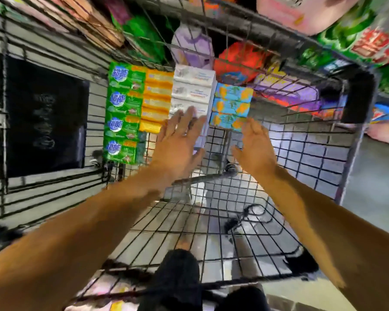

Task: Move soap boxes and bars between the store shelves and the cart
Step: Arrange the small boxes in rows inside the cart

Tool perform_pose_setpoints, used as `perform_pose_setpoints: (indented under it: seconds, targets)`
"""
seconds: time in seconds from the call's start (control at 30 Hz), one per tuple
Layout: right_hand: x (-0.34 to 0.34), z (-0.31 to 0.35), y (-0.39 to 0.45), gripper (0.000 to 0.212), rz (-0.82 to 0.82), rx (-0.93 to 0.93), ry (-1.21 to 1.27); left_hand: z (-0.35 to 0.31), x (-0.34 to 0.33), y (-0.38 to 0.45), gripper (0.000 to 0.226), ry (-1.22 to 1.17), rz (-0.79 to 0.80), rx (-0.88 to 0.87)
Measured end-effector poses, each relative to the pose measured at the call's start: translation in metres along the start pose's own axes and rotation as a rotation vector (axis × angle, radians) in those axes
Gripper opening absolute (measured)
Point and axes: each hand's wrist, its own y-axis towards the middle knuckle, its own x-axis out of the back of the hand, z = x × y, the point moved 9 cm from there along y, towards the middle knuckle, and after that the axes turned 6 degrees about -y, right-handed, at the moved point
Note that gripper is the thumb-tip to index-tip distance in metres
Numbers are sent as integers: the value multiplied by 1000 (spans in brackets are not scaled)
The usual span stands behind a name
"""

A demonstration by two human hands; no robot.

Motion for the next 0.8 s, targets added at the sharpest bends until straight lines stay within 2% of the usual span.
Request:
perform_pose_setpoints:
  seconds: [0.2,0.3,0.47,0.53,0.6,0.7,0.8]
  targets:
    - [0,2,12,58,-267,-26,88,2,-17,-4,77,36,-168,-45]
    - [-5,1,16,54,-256,-44,67,1,-15,-4,75,14,-200,-48]
    - [15,0,-2,34,-319,-10,241,-1,-14,-2,76,11,-169,-32]
    - [23,-3,-17,32,-266,-22,370,-2,-14,-3,77,-6,-151,-29]
    - [29,-6,-29,41,-171,-36,460,-3,-11,-2,80,-43,-122,-23]
    - [52,5,-43,53,-130,75,471,-15,6,-1,84,-128,-101,-54]
    - [74,24,-49,42,-107,156,701,-36,36,0,68,-350,-142,-175]
